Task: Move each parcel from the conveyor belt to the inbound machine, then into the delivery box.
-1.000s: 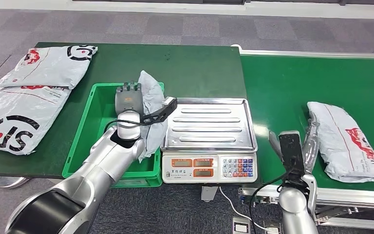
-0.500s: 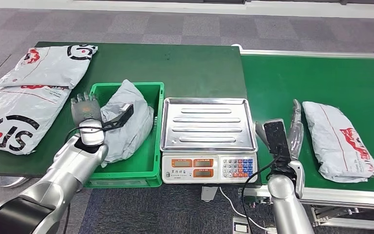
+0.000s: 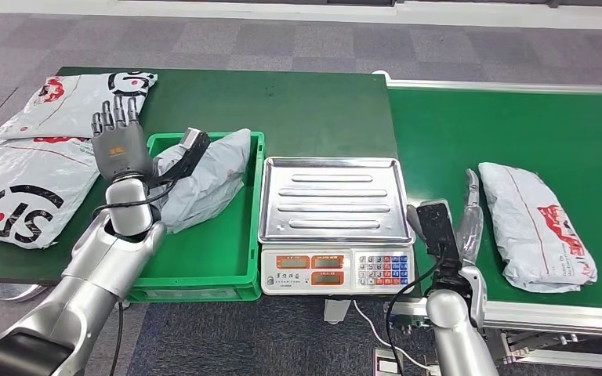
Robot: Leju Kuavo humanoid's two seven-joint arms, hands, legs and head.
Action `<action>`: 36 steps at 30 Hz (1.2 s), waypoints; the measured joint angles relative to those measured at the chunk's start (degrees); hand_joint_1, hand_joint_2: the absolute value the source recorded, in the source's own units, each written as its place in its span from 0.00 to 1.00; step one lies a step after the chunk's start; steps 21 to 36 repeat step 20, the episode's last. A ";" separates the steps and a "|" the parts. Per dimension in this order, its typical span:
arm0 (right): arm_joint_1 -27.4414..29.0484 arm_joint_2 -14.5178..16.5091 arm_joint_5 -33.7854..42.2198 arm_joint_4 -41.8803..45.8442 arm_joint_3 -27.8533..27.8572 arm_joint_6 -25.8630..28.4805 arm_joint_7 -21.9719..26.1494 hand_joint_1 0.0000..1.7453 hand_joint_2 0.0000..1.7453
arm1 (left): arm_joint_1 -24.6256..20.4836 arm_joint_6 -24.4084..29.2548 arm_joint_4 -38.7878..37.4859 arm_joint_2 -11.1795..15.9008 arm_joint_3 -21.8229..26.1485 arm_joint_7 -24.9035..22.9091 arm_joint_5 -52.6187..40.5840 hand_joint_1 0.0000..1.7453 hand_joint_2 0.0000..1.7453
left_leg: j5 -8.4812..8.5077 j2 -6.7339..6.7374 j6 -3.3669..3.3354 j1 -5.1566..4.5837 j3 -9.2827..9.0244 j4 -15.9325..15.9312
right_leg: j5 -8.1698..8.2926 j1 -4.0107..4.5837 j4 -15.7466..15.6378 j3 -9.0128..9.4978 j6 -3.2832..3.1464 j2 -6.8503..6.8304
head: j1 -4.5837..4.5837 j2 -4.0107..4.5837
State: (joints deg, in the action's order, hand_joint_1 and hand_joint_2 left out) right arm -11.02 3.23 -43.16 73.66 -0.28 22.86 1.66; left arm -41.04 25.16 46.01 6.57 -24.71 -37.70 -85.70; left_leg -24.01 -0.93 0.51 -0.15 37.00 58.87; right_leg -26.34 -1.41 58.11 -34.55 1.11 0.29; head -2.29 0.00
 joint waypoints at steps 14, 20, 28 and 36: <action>-0.11 0.33 -4.04 -0.68 -0.65 1.13 -1.80 0.00 0.00 | 1.79 8.16 13.42 -1.76 -1.93 1.20 0.00 0.00 1.00 | 0.00 0.12 0.00 0.00 -0.03 0.00 | 0.02 0.00 -0.01 0.01 0.00 0.09 | -0.01 0.00; -1.12 0.33 -6.81 -2.81 -0.65 2.95 -3.87 0.00 0.00 | -0.33 8.74 14.41 1.10 -2.55 0.09 0.00 0.00 1.00 | 0.04 0.12 0.04 0.06 -0.04 -0.01 | 0.03 0.05 0.00 0.01 -0.02 0.08 | 0.00 0.00; -1.12 0.33 -6.81 -2.81 -0.65 2.95 -3.87 0.00 0.00 | -0.33 8.74 14.41 1.10 -2.55 0.09 0.00 0.00 1.00 | 0.04 0.12 0.04 0.06 -0.04 -0.01 | 0.03 0.05 0.00 0.01 -0.02 0.08 | 0.00 0.00; -1.12 0.33 -6.81 -2.81 -0.65 2.95 -3.87 0.00 0.00 | -0.33 8.74 14.41 1.10 -2.55 0.09 0.00 0.00 1.00 | 0.04 0.12 0.04 0.06 -0.04 -0.01 | 0.03 0.05 0.00 0.01 -0.02 0.08 | 0.00 0.00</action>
